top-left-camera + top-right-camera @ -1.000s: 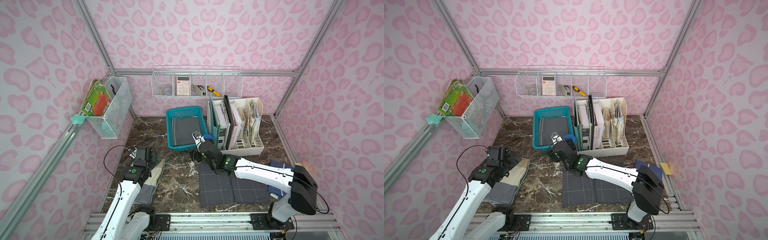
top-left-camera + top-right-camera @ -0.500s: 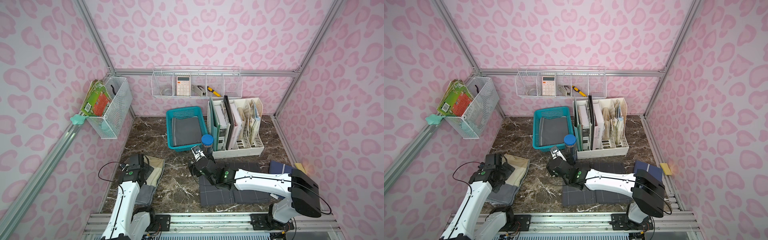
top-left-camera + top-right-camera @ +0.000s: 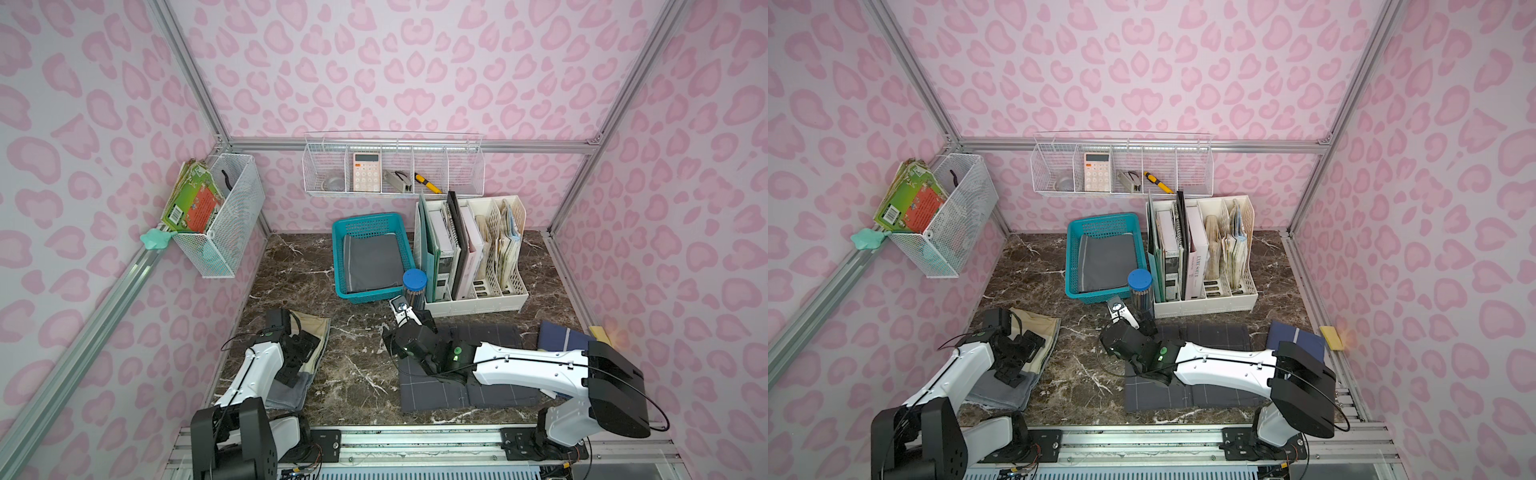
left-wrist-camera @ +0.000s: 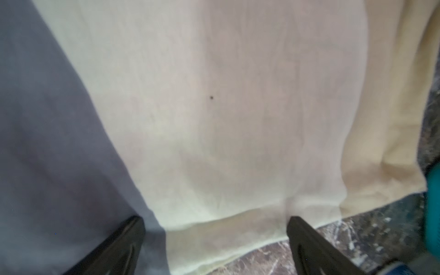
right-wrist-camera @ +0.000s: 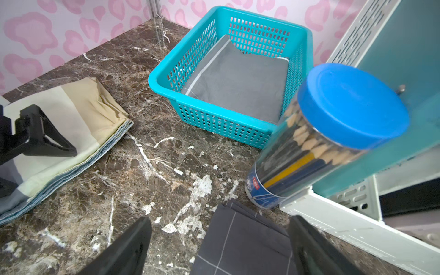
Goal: Put the folded pillowcase in the basket
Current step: Move the pillowcase to the center of the board.
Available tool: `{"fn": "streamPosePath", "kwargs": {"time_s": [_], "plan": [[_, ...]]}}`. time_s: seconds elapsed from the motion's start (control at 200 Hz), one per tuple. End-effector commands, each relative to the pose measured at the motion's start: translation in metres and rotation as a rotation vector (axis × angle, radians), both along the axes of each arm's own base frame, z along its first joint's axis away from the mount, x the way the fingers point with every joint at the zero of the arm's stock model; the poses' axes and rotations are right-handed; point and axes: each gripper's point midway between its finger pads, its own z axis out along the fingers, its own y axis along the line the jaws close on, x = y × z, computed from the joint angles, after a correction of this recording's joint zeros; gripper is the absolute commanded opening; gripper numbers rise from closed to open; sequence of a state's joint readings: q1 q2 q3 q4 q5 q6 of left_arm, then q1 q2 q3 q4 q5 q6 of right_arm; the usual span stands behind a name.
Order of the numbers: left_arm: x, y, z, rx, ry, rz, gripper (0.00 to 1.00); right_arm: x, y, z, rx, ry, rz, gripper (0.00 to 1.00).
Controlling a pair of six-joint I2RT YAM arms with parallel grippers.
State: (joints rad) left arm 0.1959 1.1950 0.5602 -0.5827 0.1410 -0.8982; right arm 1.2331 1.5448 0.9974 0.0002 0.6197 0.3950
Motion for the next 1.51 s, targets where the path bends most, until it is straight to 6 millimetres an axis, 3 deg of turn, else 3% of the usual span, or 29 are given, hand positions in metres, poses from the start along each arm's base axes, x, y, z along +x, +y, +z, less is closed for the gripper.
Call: {"fn": "streamPosePath", "kwargs": {"time_s": [0.0, 0.21, 0.38, 0.485, 0.675, 0.81, 1.005, 1.16, 1.325, 1.5], "plan": [[0.01, -0.027, -0.008, -0.08, -0.021, -0.036, 0.99, 0.003, -0.004, 0.003, 0.008, -0.016, -0.025, 0.93], [0.017, -0.073, -0.01, -0.058, -0.05, -0.135, 0.99, 0.009, -0.01, -0.007, 0.023, 0.024, -0.057, 0.93], [0.029, -0.102, 0.008, -0.03, -0.087, -0.238, 0.99, 0.013, -0.011, -0.018, 0.082, 0.107, -0.06, 0.93], [0.032, -0.105, 0.023, -0.001, -0.105, -0.283, 0.99, 0.013, -0.007, -0.022, 0.114, 0.143, -0.055, 0.93], [0.03, -0.067, 0.063, 0.18, -0.149, -0.292, 0.99, 0.008, 0.003, -0.03, 0.135, 0.182, -0.025, 0.92], [0.026, -0.031, 0.075, 0.248, -0.155, -0.249, 0.99, 0.001, 0.02, -0.035, 0.157, 0.218, 0.03, 0.92], [0.013, 0.028, 0.068, 0.268, -0.092, -0.051, 0.99, -0.005, 0.048, -0.05, 0.16, 0.279, 0.083, 0.91], [0.012, 0.062, 0.062, 0.269, -0.056, 0.076, 0.99, -0.008, 0.075, -0.065, 0.148, 0.329, 0.119, 0.9], [0.017, 0.081, 0.052, 0.25, -0.063, 0.147, 0.99, -0.005, 0.095, -0.08, 0.14, 0.371, 0.099, 0.88], [0.028, 0.084, 0.034, 0.209, -0.043, 0.146, 0.99, 0.002, 0.113, -0.091, 0.161, 0.402, 0.069, 0.87]]}}
